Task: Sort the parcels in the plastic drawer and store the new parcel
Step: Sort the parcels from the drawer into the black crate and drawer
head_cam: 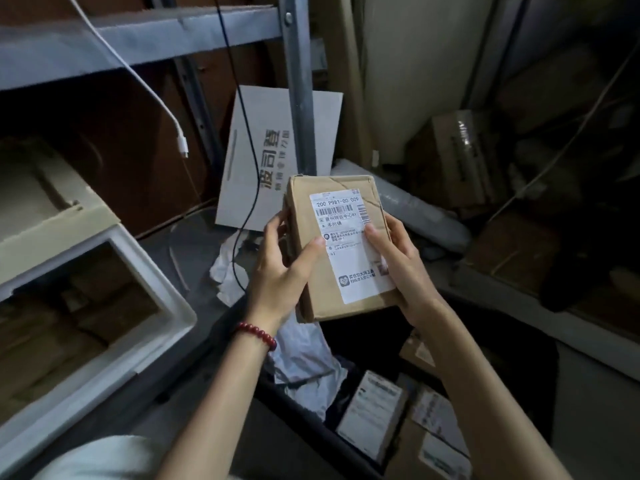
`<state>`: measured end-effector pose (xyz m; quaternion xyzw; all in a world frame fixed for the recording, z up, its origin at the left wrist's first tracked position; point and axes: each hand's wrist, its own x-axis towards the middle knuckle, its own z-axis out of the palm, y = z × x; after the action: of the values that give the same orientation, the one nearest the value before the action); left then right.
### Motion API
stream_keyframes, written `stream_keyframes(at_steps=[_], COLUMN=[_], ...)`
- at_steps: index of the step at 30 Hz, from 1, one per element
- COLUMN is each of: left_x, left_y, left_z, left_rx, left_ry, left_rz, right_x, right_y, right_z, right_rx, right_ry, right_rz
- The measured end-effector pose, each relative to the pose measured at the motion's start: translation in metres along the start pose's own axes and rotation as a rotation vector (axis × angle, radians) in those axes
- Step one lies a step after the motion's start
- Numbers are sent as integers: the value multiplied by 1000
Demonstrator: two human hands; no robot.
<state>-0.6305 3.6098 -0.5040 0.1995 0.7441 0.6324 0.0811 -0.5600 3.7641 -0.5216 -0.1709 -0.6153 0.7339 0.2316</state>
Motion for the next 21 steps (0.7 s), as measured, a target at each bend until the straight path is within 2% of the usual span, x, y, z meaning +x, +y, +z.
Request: stream_keyframes(at_steps=[9, 16, 21], left_x=[0, -21, -28], left_y=[-47, -88, -100], left_z=[73, 111, 140], left_rx=[97, 219, 315], left_ry=[-181, -408, -539], left_rz=[-107, -206, -296], right_x=[-24, -69, -85], right_y=[46, 93, 110], right_z=[-63, -91, -111], right_rx=[-29, -70, -116], right_ry=[243, 455, 613], right_rz=[107, 268, 297])
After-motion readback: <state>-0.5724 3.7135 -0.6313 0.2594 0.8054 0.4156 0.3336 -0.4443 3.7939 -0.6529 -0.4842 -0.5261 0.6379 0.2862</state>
